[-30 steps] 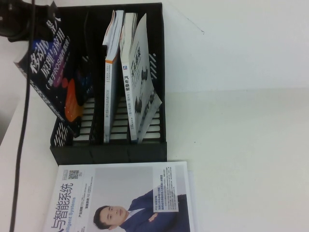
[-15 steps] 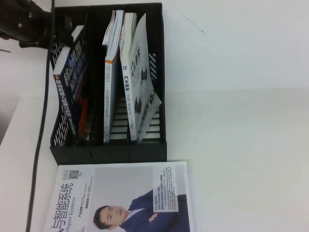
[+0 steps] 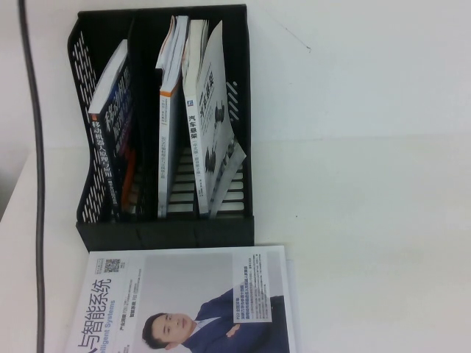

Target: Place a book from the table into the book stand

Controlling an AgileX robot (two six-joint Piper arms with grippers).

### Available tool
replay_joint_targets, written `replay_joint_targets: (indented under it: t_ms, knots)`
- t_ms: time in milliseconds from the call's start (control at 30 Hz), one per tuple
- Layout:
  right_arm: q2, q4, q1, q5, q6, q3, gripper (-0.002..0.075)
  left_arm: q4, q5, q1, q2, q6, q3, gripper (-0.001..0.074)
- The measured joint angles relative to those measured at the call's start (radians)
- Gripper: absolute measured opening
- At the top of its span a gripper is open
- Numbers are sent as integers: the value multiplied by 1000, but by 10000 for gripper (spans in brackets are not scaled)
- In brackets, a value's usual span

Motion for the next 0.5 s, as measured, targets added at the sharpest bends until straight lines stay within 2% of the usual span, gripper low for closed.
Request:
replay_joint_targets:
  t_ms: [200,367,500]
  knots:
    - [-150,-2,0,-221,68,295,5,-6,-55,0,-287,-2,214,1]
    - [-194,-2,0,-372,134,452,5,4,-162,0,-557,18,548,1]
    - [-202,0,0,-472,151,524,5,21,-313,0,-782,43,859,1]
